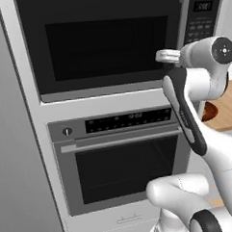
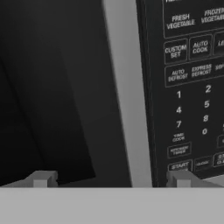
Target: Open the microwave, place the bowl with waffle inside the microwave, then close the microwave door and turn it on.
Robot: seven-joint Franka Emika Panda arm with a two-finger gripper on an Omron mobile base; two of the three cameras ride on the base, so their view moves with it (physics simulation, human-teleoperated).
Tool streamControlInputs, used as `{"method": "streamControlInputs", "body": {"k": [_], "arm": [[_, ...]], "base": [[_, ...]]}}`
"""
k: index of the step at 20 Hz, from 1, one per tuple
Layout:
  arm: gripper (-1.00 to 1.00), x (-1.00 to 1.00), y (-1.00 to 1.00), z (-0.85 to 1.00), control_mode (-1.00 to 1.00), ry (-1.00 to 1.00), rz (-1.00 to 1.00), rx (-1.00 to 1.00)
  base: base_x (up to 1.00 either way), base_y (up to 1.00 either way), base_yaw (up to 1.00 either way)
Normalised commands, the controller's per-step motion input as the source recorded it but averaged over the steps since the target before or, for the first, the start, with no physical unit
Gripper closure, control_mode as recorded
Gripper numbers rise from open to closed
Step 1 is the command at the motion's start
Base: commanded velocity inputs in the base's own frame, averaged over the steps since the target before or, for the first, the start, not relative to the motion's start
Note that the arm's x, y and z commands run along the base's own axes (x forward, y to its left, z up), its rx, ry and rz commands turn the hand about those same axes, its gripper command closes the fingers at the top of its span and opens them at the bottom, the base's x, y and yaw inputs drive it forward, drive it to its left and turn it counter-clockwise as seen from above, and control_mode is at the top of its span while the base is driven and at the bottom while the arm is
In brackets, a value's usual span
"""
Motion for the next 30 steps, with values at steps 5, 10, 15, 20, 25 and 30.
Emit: {"method": "streamControlInputs", "body": {"k": [5, 10, 15, 20, 25, 30], "arm": [[-1.0, 0.39, -0.06, 0.0, -1.0, 0.07, 0.0, 0.0], [-1.0, 0.54, -0.18, 0.0, -1.0, 0.0, 0.0, 0.0], [-1.0, 0.58, -0.19, 0.0, -1.0, 0.06, 0.0, 0.02], [-1.0, 0.68, -0.23, -0.02, -1.0, 0.01, 0.0, 0.0], [-1.0, 0.46, -0.27, -0.28, -1.0, -0.15, 0.0, 0.0], [-1.0, 0.03, -0.14, -0.52, -1.0, -0.57, 0.0, 0.0]], "base": [[0.0, 0.0, 0.0], [0.0, 0.0, 0.0], [0.0, 0.0, 0.0], [0.0, 0.0, 0.0], [0.0, 0.0, 0.0], [0.0, 0.0, 0.0]]}}
